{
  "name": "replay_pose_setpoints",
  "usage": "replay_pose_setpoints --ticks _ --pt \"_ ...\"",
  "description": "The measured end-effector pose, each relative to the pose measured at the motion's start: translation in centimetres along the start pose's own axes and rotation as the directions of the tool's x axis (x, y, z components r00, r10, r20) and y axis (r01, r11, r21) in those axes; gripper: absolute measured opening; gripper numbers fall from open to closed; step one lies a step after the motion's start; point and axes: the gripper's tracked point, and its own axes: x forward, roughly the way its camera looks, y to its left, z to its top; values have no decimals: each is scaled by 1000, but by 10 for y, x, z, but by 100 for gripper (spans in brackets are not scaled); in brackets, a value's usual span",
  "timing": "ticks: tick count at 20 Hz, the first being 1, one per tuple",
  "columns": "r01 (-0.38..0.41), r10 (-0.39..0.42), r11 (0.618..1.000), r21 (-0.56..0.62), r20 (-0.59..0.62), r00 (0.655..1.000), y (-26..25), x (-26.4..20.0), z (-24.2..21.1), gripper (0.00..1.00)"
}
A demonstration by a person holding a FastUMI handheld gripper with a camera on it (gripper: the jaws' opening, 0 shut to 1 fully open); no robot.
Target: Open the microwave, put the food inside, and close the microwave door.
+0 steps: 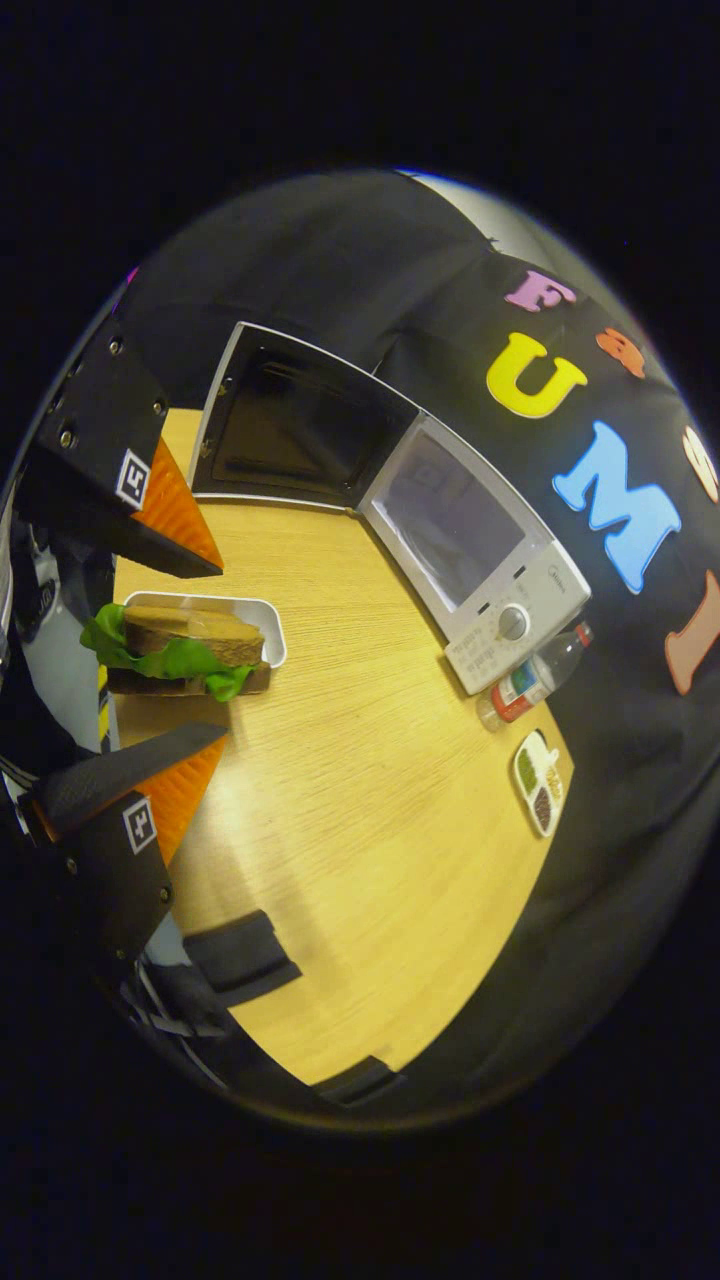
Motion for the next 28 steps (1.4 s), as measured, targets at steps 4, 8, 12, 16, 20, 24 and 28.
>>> replay_pose_setpoints --ticks 4,8,12,16,20,24,28 --pt "-25 30 998 64 -70 997 0 6 -21 86" --pt "-18 26 990 138 -58 998 -2 25 -25 42" --pt "-18 22 990 139 -27 999 -2 -2 -8 30" --pt "-38 35 991 127 25 999 12 -10 9 30" --pt "-71 65 992 102 67 996 39 -5 23 29" --pt "-141 134 987 78 97 986 85 13 39 29" --pt "-206 199 978 44 124 972 125 39 59 29"
